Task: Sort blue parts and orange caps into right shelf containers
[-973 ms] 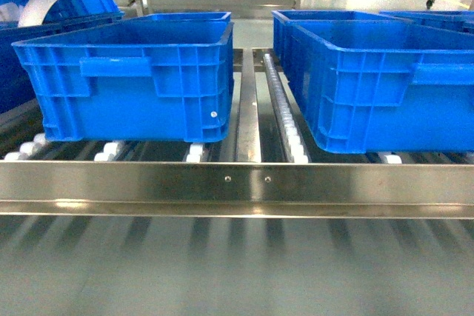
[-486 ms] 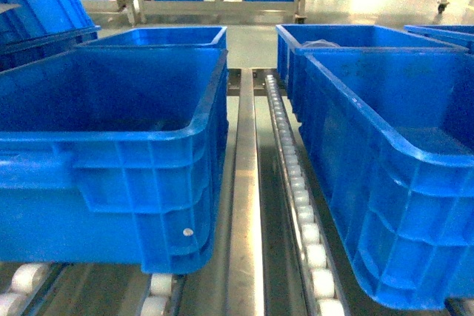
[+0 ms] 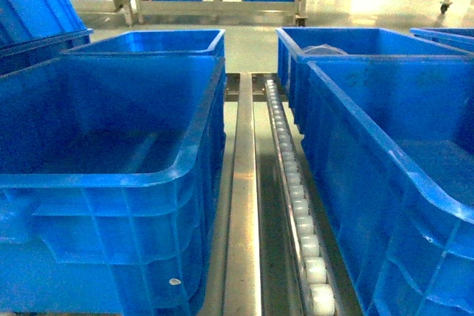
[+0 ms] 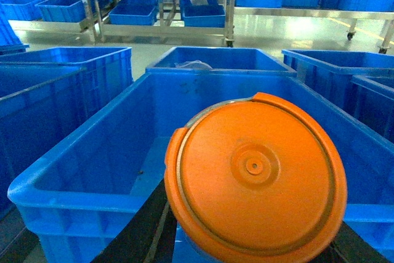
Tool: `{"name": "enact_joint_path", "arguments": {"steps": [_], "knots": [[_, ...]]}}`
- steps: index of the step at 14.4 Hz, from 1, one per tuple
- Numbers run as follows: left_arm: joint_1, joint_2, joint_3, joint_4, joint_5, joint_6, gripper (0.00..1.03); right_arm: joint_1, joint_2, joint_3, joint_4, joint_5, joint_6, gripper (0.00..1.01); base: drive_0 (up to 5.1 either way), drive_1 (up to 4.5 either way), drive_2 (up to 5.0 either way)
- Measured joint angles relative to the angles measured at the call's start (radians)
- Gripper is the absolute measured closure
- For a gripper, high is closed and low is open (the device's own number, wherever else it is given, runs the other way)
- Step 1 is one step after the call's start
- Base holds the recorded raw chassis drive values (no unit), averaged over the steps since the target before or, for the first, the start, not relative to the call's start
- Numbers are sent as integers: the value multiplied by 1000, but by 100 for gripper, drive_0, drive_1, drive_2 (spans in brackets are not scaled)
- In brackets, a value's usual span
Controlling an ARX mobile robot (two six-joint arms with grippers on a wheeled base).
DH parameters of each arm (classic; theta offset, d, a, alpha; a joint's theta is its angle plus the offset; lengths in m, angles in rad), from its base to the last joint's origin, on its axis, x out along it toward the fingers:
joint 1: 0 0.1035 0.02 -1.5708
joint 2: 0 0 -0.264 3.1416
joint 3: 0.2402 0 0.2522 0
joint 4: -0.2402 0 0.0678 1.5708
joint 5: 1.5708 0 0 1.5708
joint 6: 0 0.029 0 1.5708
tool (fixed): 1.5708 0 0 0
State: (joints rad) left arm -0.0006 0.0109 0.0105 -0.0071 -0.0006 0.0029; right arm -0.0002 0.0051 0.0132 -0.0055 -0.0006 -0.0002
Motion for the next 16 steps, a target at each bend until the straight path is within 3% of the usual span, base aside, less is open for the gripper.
{"name": "enact_joint_path", "arguments": {"steps": [16], "knots": [[0,0,0,0,0,0,60,0,0,0,0,0,0,59,0,0,0]]}}
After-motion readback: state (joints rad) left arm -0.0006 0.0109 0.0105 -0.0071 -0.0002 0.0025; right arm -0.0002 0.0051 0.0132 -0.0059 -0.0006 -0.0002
